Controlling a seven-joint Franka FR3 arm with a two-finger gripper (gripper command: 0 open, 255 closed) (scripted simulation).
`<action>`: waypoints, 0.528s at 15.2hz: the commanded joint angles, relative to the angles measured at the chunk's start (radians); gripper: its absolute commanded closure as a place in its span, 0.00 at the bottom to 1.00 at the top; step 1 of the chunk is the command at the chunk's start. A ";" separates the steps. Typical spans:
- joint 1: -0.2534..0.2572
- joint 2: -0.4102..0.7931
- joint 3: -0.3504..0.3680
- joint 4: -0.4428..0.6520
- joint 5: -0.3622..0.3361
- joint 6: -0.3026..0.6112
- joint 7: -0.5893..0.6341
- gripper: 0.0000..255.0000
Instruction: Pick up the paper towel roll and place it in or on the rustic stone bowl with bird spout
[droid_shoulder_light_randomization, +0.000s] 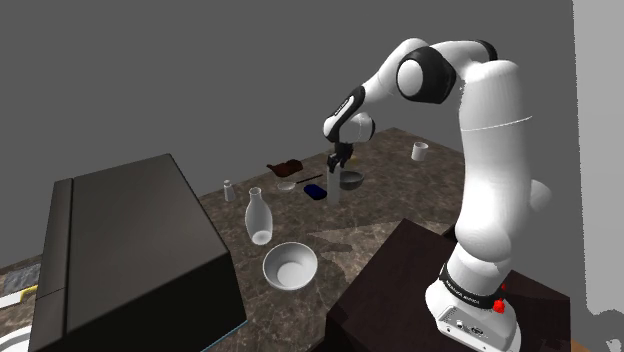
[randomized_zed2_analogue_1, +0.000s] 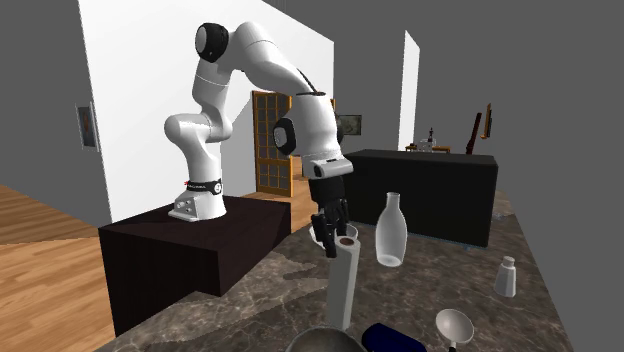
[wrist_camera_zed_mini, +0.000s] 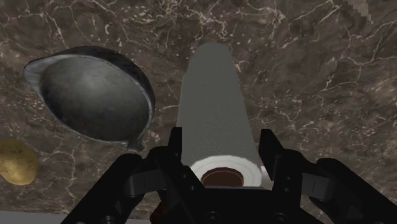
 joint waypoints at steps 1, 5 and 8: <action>0.005 -0.022 -0.008 -0.002 -0.010 -0.020 0.008 1.00; 0.015 -0.061 -0.022 -0.001 -0.029 -0.059 0.024 1.00; 0.022 -0.089 -0.031 0.002 -0.044 -0.090 0.036 1.00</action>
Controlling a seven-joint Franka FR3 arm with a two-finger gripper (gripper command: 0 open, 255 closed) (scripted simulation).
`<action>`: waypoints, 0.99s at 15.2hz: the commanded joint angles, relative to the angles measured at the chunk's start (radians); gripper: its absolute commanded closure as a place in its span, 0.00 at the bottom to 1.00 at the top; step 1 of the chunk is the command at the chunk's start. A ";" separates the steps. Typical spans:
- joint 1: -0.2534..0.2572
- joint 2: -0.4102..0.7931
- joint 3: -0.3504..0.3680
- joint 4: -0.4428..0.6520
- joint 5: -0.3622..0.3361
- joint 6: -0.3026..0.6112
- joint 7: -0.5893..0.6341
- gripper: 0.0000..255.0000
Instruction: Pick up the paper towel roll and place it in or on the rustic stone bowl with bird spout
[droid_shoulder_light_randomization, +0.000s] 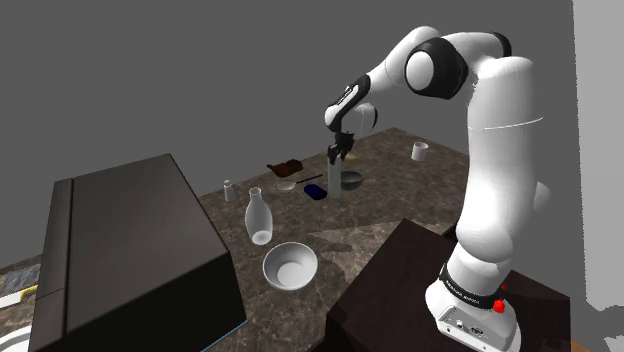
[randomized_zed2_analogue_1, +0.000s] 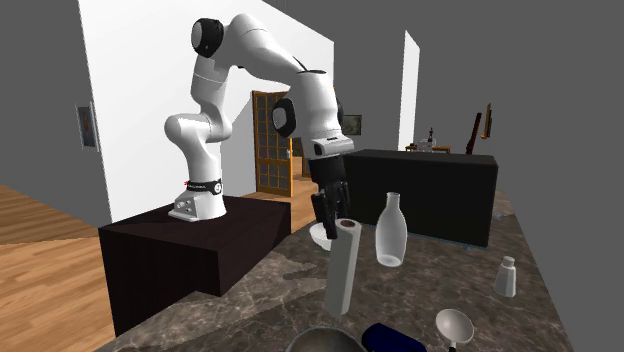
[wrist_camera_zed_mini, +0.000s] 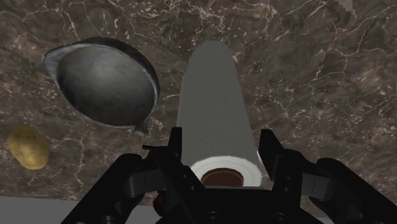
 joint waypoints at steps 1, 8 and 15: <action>0.004 -0.021 -0.006 -0.001 -0.010 -0.020 0.008 1.00; 0.016 -0.082 -0.024 0.015 -0.043 -0.095 0.034 1.00; 0.025 -0.134 -0.037 0.043 -0.073 -0.172 0.059 1.00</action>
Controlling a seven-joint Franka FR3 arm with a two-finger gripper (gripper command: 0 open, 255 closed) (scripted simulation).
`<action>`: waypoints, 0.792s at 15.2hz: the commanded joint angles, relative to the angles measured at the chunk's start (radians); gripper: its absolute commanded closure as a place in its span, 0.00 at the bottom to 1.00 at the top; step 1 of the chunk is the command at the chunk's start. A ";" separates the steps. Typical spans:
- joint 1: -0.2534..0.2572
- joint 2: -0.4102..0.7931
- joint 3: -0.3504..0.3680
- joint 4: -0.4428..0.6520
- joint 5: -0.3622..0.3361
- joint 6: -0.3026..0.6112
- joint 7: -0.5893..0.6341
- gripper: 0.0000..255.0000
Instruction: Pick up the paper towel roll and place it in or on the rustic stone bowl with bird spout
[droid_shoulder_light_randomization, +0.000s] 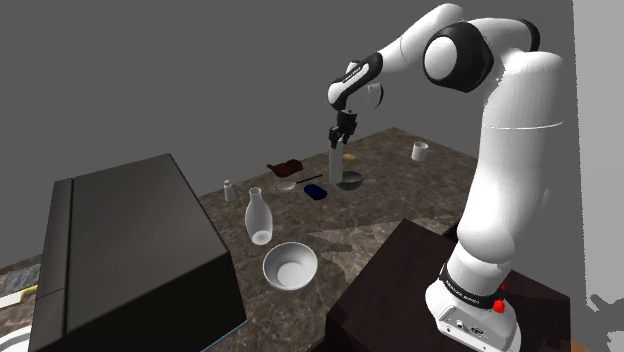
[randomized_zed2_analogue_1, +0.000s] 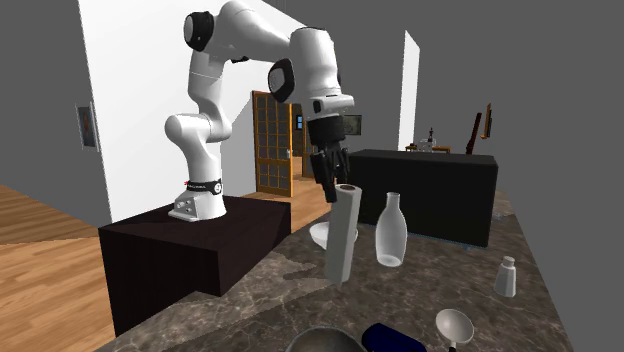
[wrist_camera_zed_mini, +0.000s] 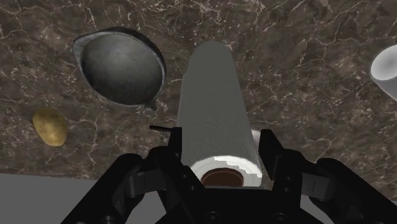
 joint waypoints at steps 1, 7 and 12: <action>0.002 -0.010 -0.002 0.014 -0.007 -0.023 0.007 1.00; -0.039 0.008 -0.019 0.123 0.002 -0.120 -0.040 1.00; -0.116 0.087 -0.037 0.316 0.035 -0.246 -0.121 1.00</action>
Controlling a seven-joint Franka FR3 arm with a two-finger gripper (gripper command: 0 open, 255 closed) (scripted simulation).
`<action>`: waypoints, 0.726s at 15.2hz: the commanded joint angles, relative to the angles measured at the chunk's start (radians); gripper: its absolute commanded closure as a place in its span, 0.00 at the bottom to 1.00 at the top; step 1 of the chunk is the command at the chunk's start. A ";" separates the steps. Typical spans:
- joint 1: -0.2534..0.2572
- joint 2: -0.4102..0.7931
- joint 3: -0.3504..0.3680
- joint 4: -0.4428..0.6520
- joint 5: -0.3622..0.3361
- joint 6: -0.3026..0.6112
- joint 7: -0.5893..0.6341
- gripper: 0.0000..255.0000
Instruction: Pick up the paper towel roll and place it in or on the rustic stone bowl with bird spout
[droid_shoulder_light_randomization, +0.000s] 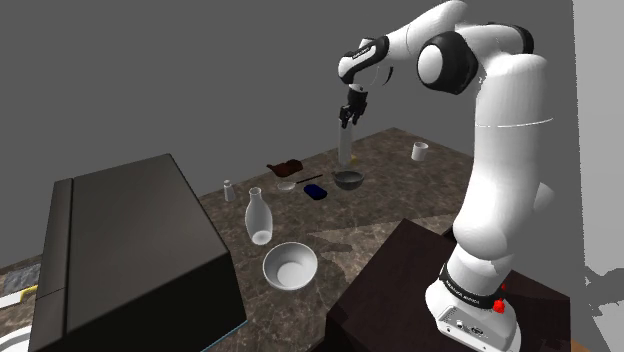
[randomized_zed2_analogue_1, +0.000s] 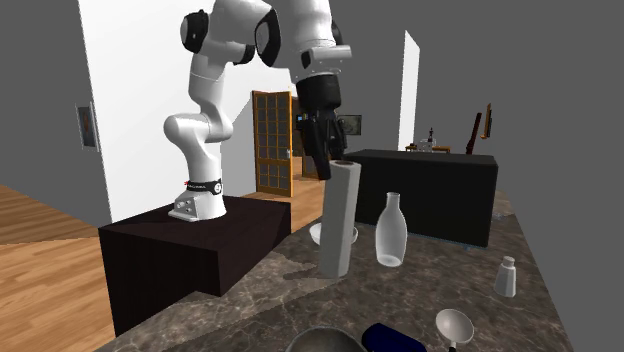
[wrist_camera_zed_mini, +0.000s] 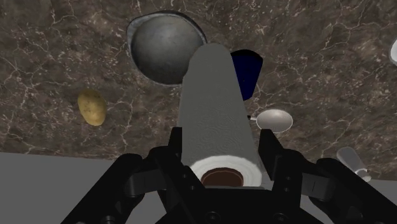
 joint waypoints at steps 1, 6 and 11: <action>-0.033 0.030 -0.007 0.077 0.013 -0.053 -0.034 1.00; -0.126 0.154 -0.015 0.342 0.050 -0.206 -0.096 1.00; -0.146 0.193 -0.012 0.366 0.063 -0.194 -0.115 1.00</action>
